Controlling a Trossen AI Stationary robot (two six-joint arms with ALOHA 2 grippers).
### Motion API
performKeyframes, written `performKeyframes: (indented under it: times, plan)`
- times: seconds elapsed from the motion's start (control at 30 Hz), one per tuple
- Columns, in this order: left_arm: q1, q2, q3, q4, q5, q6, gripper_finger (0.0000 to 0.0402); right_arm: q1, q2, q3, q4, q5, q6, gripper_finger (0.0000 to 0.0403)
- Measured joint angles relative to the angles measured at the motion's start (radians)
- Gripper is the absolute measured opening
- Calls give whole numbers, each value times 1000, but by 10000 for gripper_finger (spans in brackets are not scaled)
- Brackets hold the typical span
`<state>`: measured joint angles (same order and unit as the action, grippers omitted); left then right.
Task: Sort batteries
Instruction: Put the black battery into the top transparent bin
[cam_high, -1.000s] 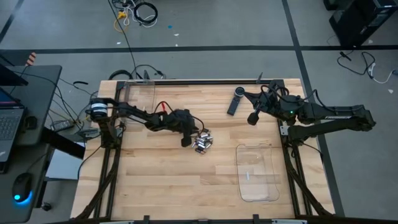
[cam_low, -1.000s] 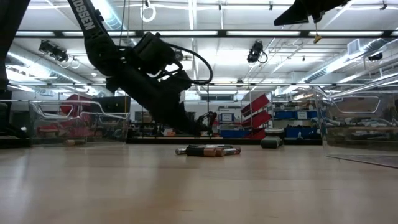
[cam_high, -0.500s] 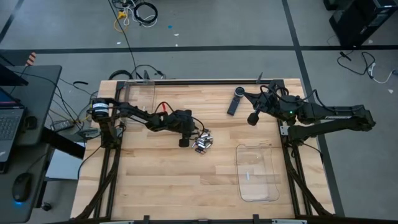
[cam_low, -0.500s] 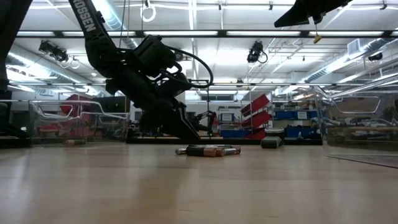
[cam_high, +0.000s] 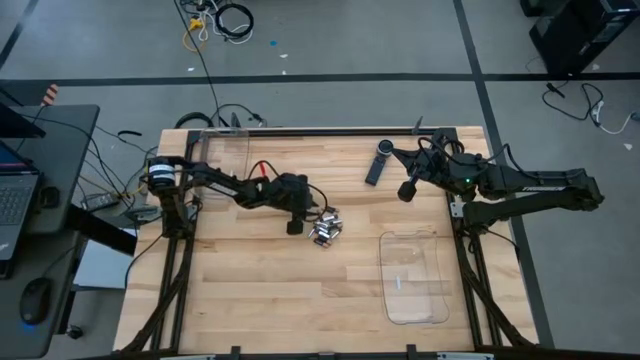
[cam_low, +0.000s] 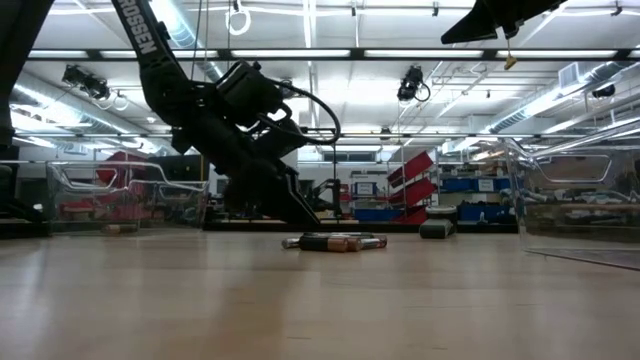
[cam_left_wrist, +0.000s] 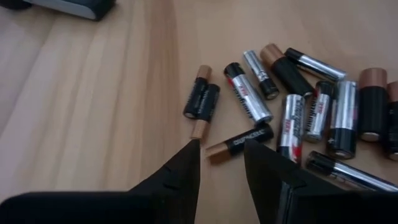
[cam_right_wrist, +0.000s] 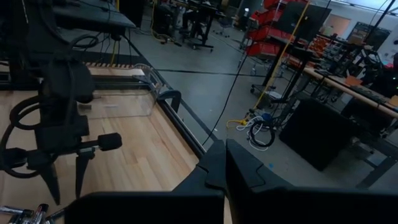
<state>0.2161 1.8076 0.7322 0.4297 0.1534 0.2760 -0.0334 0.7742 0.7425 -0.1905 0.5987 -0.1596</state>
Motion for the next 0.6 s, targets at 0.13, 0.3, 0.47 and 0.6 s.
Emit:
performKeyframes:
  times: [0.13, 0.3, 0.47, 0.6]
  plan:
    - [1, 0, 0, 0, 1, 5, 124, 0, 0, 0, 0, 0, 0, 0]
    - [1, 0, 0, 0, 1, 9, 124, 0, 0, 0, 0, 0, 0, 0]
    - [-2, 0, 0, 0, 2, -59, 124, 0, 0, 0, 1, 0, 12, 0]
    - [-25, -60, -1, -26, 53, -124, 124, 5, 0, 0, 56, -77, 38, 0]
